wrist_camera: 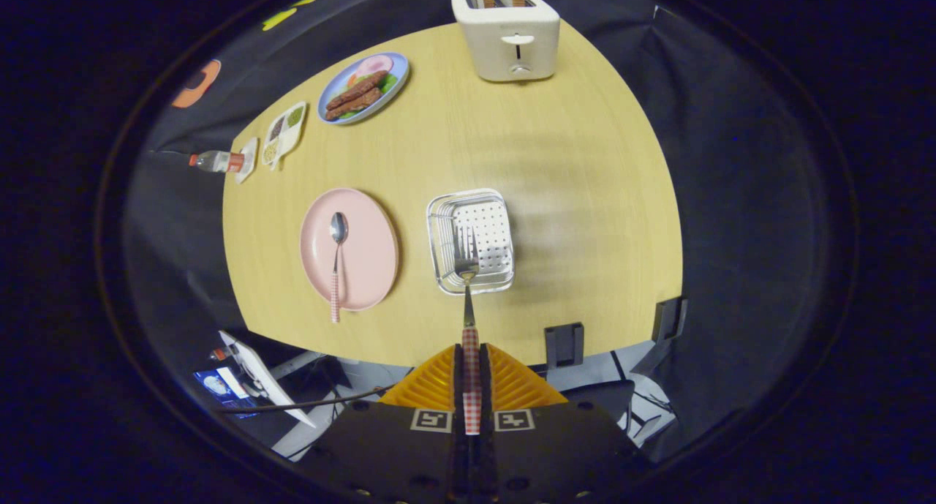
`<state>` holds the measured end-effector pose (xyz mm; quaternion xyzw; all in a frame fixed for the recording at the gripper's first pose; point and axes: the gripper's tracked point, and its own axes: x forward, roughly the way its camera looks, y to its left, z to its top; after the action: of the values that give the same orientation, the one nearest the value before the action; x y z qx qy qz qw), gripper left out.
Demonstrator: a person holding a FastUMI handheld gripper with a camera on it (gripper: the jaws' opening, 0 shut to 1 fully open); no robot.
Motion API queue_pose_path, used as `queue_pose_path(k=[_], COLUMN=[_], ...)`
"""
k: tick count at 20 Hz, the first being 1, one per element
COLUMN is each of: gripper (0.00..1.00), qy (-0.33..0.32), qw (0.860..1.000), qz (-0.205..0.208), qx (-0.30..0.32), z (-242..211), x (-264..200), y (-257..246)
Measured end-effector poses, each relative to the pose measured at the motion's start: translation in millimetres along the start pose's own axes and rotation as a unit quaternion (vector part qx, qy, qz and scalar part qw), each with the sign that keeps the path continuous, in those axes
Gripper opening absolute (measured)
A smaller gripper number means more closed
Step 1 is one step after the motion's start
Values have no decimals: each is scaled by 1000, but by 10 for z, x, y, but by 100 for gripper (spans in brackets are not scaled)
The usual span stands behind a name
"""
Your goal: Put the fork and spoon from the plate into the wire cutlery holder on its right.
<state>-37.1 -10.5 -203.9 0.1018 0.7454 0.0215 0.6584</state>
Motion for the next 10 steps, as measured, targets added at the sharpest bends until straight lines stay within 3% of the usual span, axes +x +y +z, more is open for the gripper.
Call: queue_pose_path(k=[10], gripper=[6], qy=[60], qw=[997], qz=[-19], qx=[36], z=[204], x=[239], y=[12])
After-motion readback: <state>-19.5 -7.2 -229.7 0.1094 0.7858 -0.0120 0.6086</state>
